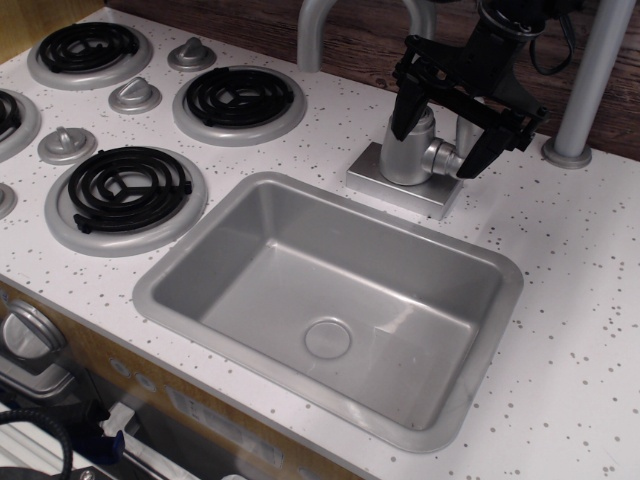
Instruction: Lever vertical to front
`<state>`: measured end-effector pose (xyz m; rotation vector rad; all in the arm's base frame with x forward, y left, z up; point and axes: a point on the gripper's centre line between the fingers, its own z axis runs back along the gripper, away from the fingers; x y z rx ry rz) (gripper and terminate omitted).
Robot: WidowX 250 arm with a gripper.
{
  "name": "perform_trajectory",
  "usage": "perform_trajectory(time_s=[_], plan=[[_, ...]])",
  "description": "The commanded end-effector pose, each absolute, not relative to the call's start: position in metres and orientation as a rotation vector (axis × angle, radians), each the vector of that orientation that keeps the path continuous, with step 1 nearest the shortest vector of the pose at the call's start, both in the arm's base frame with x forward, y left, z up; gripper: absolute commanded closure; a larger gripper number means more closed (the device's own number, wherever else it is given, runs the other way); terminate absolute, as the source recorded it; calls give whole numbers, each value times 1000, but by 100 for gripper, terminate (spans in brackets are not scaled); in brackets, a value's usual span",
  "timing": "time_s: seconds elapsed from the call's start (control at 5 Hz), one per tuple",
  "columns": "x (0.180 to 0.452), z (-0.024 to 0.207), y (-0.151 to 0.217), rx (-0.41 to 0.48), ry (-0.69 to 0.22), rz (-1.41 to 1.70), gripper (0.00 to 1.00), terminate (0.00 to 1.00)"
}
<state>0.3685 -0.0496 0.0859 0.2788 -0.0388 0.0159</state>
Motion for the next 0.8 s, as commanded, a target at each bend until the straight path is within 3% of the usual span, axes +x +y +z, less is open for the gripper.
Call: perform_trajectory(time_s=[0.0,0.4,0.6], plan=[[368,86,-50,279,-39,16,0,0],[386,116,-57,337,-213,-45,0,0],[394,122,-60,337,-251,-85,0,0]])
